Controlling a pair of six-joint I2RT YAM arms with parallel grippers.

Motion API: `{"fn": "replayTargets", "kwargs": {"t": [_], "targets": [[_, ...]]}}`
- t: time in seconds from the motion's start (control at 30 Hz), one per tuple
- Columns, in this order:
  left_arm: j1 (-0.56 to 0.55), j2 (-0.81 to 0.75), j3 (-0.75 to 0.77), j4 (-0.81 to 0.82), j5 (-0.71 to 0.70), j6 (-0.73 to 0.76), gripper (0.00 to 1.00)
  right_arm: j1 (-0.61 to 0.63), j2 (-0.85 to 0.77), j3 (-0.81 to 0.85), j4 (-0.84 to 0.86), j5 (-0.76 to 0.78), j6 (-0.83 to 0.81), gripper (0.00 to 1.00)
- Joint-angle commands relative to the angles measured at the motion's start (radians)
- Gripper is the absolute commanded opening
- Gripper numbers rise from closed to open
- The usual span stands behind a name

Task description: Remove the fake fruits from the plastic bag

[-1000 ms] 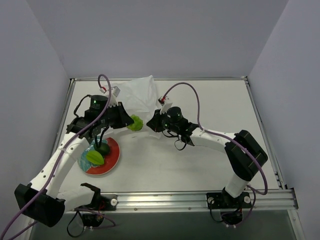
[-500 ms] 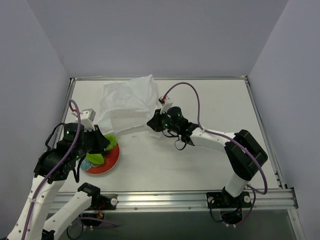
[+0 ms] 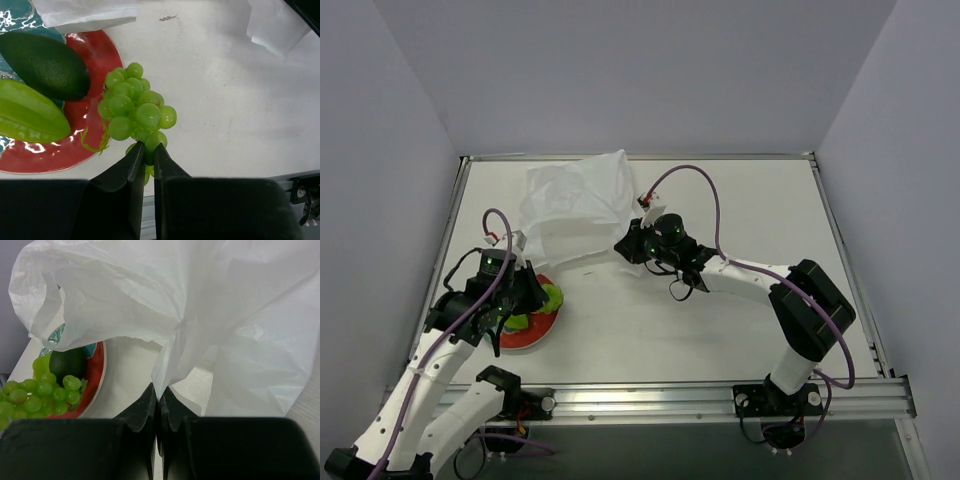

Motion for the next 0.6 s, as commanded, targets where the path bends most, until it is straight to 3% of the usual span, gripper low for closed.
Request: {"fn": "replayTargets", "kwargs": {"t": [0.0,0.27,0.5,0.57], "targets": [[0.006,-0.036,0.006,0.044,-0.022,-0.022,0.02,-0.005,-0.029,0.002,0.029,0.017,-0.009,0.0],[0.003,-0.138,-0.056,-0.019,-0.202,-0.146,0.02,-0.003,-0.016,0.005,0.028,0.012,-0.009,0.0],[0.001,-0.178,-0.132,-0.057,-0.228,-0.304,0.03,-0.005,-0.012,0.007,0.028,0.015,-0.009,0.0],[0.001,-0.203,-0.157,-0.054,-0.225,-0.339,0.09,-0.005,-0.009,0.008,0.028,0.012,-0.009,0.0]]}}
